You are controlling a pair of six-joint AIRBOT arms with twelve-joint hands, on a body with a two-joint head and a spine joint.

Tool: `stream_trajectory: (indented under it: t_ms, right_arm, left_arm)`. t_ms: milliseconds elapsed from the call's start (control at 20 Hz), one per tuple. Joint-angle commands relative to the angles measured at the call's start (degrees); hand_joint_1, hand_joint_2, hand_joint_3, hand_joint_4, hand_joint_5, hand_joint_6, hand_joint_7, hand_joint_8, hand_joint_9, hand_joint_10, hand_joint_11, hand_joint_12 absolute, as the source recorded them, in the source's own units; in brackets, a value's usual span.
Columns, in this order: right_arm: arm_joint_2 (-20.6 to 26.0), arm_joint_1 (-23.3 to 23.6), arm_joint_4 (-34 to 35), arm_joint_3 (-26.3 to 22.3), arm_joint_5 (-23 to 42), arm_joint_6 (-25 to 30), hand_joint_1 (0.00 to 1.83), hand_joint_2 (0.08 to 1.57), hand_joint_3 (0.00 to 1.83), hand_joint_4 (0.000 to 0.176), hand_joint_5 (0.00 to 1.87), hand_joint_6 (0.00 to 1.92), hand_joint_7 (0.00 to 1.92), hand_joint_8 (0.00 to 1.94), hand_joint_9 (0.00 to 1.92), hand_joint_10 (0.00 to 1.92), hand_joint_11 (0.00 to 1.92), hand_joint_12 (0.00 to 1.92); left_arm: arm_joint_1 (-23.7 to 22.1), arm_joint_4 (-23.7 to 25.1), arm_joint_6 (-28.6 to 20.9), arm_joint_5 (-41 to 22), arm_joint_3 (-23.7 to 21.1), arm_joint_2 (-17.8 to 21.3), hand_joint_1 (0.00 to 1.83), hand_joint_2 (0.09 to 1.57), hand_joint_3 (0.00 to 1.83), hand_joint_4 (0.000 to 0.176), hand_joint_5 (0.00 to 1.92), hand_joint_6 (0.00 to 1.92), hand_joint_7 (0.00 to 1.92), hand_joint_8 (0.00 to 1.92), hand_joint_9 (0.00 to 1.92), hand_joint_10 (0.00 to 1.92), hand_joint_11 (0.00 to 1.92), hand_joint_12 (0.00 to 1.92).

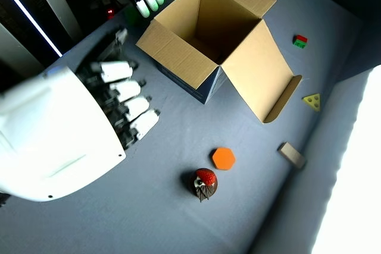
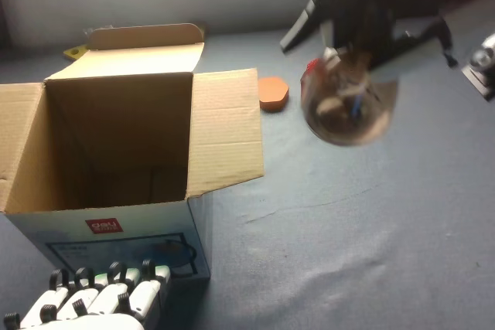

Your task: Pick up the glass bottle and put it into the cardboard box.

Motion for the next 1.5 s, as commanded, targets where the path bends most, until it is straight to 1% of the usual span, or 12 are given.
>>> stream_trajectory:
  t_ms: [0, 200, 350, 400, 550, 700, 800, 950, 1050, 1200, 1350, 1450]
  right_arm:
    - [-0.2, 1.3, 5.2, 0.3, -2.1, 0.9, 1.27, 1.09, 0.00, 0.000, 0.92, 0.97, 1.15, 0.91, 1.06, 1.12, 0.85, 1.56]
    - [-2.6, 4.1, 4.2, 1.2, -1.2, 1.1, 1.27, 1.09, 0.00, 0.000, 0.92, 0.97, 1.15, 0.92, 1.05, 1.12, 0.85, 1.56]
    - [-4.3, 6.0, 4.2, 1.6, -0.3, 1.5, 1.27, 1.09, 0.00, 0.000, 0.92, 0.97, 1.15, 0.91, 1.05, 1.12, 0.85, 1.56]
    - [-5.0, 6.6, 4.2, 1.7, 0.1, 1.6, 1.27, 1.09, 0.00, 0.000, 0.92, 0.97, 1.15, 0.91, 1.05, 1.12, 0.86, 1.56]
    - [-6.0, 7.7, 4.2, 1.7, 1.0, 1.9, 1.27, 1.09, 0.00, 0.000, 0.92, 0.97, 1.15, 0.91, 1.05, 1.13, 0.86, 1.56]
    - [-8.0, 8.6, 4.8, 1.7, 2.5, 1.9, 1.27, 1.09, 0.00, 0.000, 0.92, 0.97, 1.15, 0.93, 1.02, 1.15, 0.84, 1.58]
    - [-9.7, 8.9, 4.7, 1.7, 3.4, 1.7, 1.27, 1.09, 0.00, 0.000, 0.92, 0.97, 1.14, 0.93, 1.02, 1.15, 0.84, 1.58]
    - [-13.0, 8.9, 5.1, 1.7, 5.0, 0.4, 1.27, 1.09, 0.00, 0.000, 0.91, 0.97, 1.14, 0.93, 1.03, 1.15, 0.85, 1.58]
    - [-15.1, 8.5, 5.8, 1.7, 6.3, -1.1, 1.27, 1.10, 0.00, 0.000, 0.91, 0.98, 1.13, 0.96, 1.02, 1.19, 0.85, 1.59]
    - [-18.1, 7.9, 6.8, 1.7, 8.4, -2.9, 1.27, 1.10, 0.00, 0.000, 0.91, 0.98, 1.13, 0.95, 1.02, 1.19, 0.86, 1.57]
    - [-21.1, 7.2, 8.4, 1.7, 11.4, -5.8, 1.27, 1.10, 0.00, 0.000, 0.91, 0.98, 1.14, 0.93, 1.02, 1.16, 0.85, 1.57]
    - [-22.5, 6.7, 8.9, 1.7, 12.6, -7.6, 1.27, 1.10, 0.00, 0.000, 0.90, 0.99, 1.13, 0.96, 1.01, 1.18, 0.82, 1.61]
  left_arm:
    - [-0.2, 4.7, -0.1, -2.6, 0.2, -0.4, 0.18, 1.35, 0.00, 0.026, 0.10, 0.00, 0.11, 0.00, 0.11, 0.01, 0.00, 0.34]
    - [-0.1, 4.7, 0.1, -2.6, 0.3, -0.5, 0.19, 1.34, 0.00, 0.026, 0.10, 0.00, 0.11, 0.00, 0.11, 0.00, 0.00, 0.35]
    - [0.4, 5.8, 0.0, -2.5, 0.5, -0.5, 0.19, 1.34, 0.00, 0.026, 0.11, 0.00, 0.11, 0.00, 0.11, 0.01, 0.00, 0.34]
    - [0.7, 6.5, 0.0, -2.5, 0.5, -0.5, 0.19, 1.34, 0.00, 0.027, 0.10, 0.00, 0.11, 0.00, 0.11, 0.00, 0.00, 0.31]
    - [0.7, 6.8, -0.1, -2.3, 0.6, -0.6, 0.19, 1.34, 0.00, 0.027, 0.10, 0.00, 0.11, 0.00, 0.11, 0.00, 0.00, 0.30]
    - [0.8, 6.9, -0.1, -2.3, 0.7, -0.6, 0.19, 1.34, 0.00, 0.027, 0.11, 0.00, 0.13, 0.00, 0.12, 0.01, 0.00, 0.32]
    - [1.1, 7.5, -0.1, -2.1, 0.7, -0.6, 0.19, 1.34, 0.00, 0.027, 0.11, 0.00, 0.12, 0.00, 0.12, 0.01, 0.00, 0.29]
    - [1.4, 7.7, -0.5, -2.0, 0.8, -0.7, 0.18, 1.35, 0.00, 0.027, 0.11, 0.00, 0.13, 0.00, 0.12, 0.01, 0.00, 0.28]
    - [1.5, 7.7, -0.5, -2.0, 0.8, -0.7, 0.17, 1.35, 0.00, 0.027, 0.09, 0.00, 0.09, 0.00, 0.12, 0.00, 0.00, 0.27]
    - [1.5, 7.7, -0.5, -2.0, 0.8, -0.7, 0.18, 1.35, 0.00, 0.026, 0.12, 0.01, 0.11, 0.01, 0.12, 0.00, 0.00, 0.28]
    - [1.5, 7.7, -0.5, -2.0, 0.7, -0.7, 0.19, 1.35, 0.00, 0.026, 0.12, 0.01, 0.12, 0.01, 0.11, 0.00, 0.00, 0.28]
    - [1.5, 7.7, -0.5, -2.0, 0.7, -0.7, 0.19, 1.35, 0.00, 0.026, 0.11, 0.01, 0.12, 0.01, 0.11, 0.00, 0.00, 0.28]
